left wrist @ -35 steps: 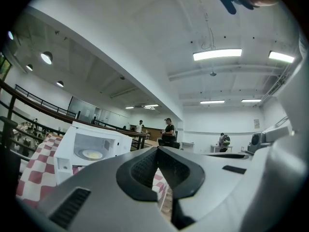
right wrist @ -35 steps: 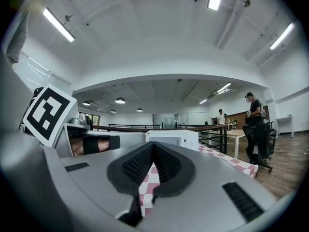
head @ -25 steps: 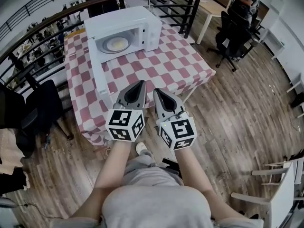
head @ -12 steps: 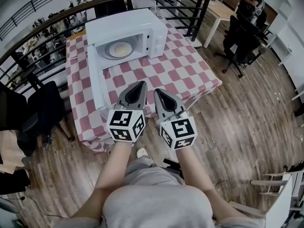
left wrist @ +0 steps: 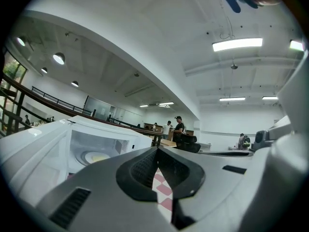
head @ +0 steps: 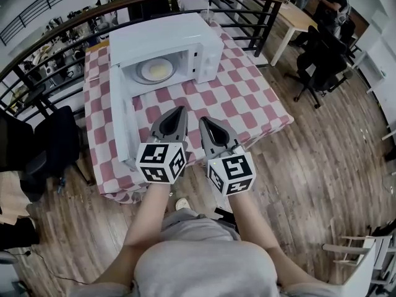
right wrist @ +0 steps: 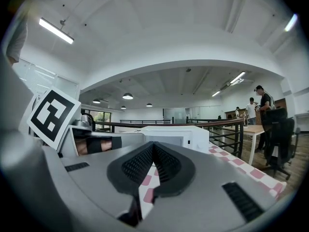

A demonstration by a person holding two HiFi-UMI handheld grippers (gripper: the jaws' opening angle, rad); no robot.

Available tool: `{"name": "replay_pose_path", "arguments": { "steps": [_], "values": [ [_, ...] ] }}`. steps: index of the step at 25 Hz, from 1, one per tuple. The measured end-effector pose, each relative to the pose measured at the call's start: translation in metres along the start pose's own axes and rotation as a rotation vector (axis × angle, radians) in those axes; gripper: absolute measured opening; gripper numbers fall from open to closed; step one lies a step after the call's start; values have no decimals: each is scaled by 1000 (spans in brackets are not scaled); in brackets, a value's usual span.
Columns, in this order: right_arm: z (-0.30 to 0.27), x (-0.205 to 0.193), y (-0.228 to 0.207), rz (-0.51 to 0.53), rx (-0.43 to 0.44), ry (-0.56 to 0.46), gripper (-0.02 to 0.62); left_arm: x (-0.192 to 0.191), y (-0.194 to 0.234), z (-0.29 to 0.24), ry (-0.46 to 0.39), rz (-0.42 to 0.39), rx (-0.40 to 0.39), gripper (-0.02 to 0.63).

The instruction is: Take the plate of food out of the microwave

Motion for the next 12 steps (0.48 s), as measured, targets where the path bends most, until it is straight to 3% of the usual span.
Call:
{"name": "replay_pose_path", "arguments": {
  "steps": [12],
  "values": [
    [-42,2,-13,-38,22,2,25,4,26,-27,16,-11,30,3]
  ]
}}
Point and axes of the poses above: the fingertips, and each gripper's own axes: z backward along the fingers, y to its left, x out of its top, the point moved 4 cm from there along z, backward along the fingers, and after that the axes turned 2 degrees about z, right-handed, at the moved point
